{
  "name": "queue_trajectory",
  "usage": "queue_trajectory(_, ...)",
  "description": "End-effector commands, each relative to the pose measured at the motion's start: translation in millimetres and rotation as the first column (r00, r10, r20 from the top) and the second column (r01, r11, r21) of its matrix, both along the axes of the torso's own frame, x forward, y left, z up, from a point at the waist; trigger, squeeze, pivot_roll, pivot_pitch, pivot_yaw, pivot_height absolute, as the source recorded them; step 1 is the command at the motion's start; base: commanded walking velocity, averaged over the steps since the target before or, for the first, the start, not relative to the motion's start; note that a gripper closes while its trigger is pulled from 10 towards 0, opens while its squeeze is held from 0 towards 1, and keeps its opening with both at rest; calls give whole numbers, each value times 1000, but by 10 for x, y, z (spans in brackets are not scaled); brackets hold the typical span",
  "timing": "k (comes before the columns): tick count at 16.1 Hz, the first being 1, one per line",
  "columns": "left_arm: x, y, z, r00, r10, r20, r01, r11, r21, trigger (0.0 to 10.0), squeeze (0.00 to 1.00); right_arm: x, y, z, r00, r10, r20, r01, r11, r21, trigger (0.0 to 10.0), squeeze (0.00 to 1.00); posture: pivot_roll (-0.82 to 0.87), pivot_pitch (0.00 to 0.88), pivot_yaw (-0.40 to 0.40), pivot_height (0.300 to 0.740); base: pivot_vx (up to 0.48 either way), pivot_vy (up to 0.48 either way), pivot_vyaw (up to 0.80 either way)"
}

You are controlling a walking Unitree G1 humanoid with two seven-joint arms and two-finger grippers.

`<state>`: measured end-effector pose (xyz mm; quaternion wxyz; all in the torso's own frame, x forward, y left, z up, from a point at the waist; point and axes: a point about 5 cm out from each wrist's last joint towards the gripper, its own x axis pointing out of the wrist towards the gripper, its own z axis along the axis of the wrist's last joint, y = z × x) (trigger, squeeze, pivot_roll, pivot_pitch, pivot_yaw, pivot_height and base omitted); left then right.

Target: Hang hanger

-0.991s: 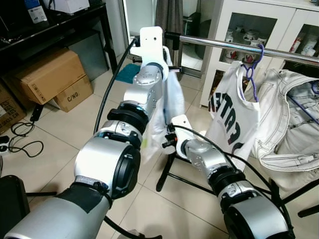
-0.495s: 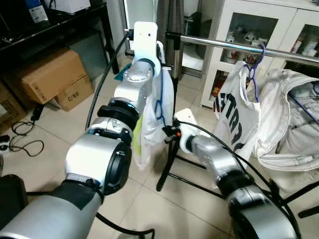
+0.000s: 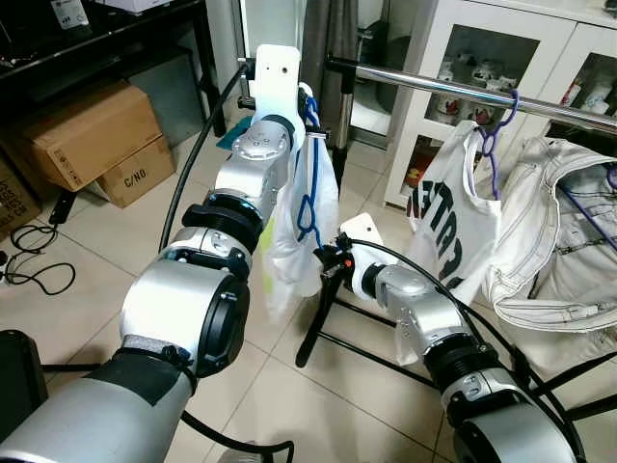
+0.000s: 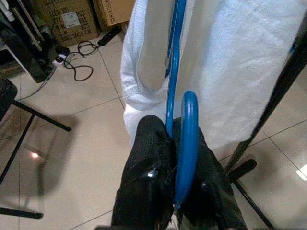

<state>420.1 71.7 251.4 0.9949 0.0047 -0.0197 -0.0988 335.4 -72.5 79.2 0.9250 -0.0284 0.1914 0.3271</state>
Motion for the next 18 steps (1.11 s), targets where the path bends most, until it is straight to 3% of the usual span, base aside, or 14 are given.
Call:
queue_trajectory(1,-2,-40,61,1000,-2,21,2,1000,3,0,0,45,56,71,1000,-6,20,6,1000,13,0,0,-22,0,60,740,0,0,0)
queue_trajectory(18,-2,-40,61,1000,-2,21,2,1000,3,0,0,45,56,71,1000,-6,20,6,1000,13,0,0,-22,0,60,740,0,0,0)
